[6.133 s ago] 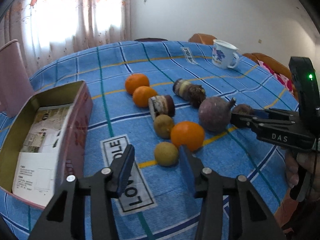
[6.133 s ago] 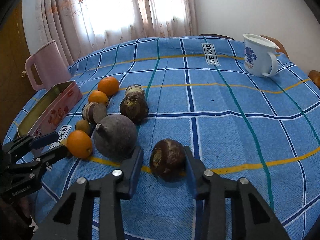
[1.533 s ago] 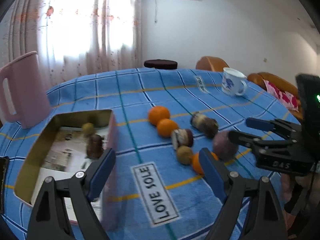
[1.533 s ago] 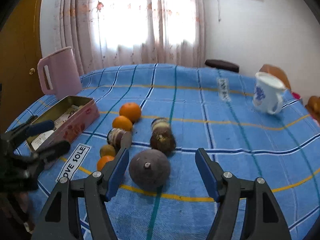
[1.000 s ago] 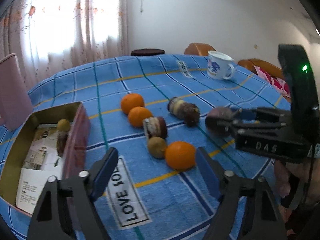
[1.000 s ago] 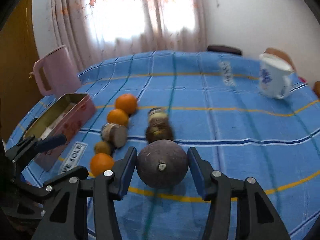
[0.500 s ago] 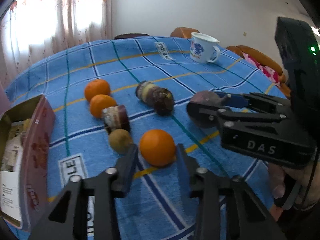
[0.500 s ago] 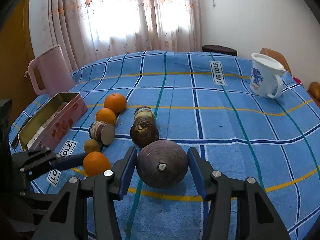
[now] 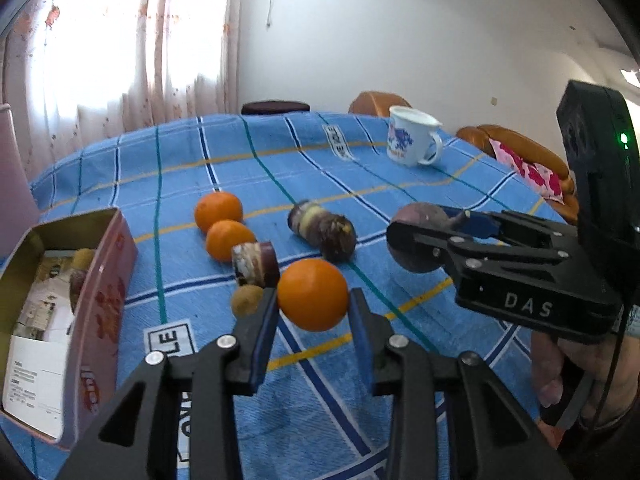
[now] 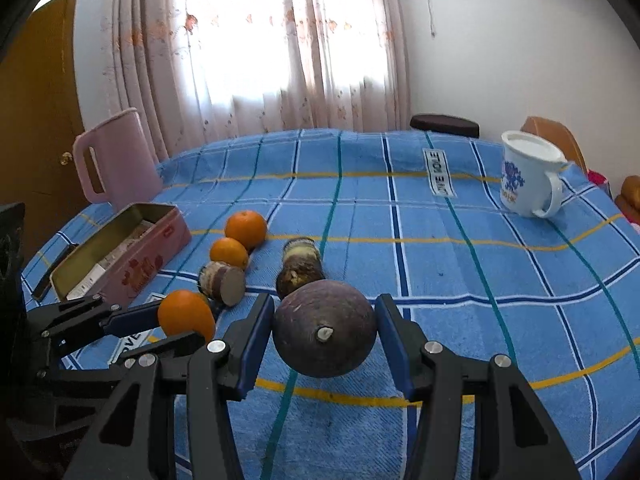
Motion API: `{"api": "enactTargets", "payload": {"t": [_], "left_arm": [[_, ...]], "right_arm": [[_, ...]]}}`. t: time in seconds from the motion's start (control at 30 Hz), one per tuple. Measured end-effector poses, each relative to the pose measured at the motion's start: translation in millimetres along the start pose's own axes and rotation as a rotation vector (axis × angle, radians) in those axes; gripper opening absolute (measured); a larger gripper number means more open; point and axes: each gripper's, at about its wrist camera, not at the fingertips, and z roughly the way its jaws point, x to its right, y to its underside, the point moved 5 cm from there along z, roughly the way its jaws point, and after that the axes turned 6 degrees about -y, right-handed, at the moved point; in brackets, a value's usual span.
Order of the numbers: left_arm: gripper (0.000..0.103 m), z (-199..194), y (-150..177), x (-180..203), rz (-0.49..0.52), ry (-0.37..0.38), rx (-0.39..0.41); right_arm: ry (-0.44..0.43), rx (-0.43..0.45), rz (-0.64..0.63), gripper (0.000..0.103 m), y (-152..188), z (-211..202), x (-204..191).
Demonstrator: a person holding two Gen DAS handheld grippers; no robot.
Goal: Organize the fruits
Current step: 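Grasp an orange with the left gripper while the right gripper grasps the large purple-grey fruit, then carry the orange with the left gripper while the right gripper carries the purple-grey fruit over the tin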
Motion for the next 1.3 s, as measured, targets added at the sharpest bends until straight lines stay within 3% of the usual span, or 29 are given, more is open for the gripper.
{"api": "enactTargets", "payload": {"t": [1.3], "left_arm": [[0.037,-37.2,-15.7,-2.6,0.035,-0.130,0.223]], "right_arm": [[-0.011,0.199,-0.084,0.054,-3.9,-36.8,-18.0]]}}
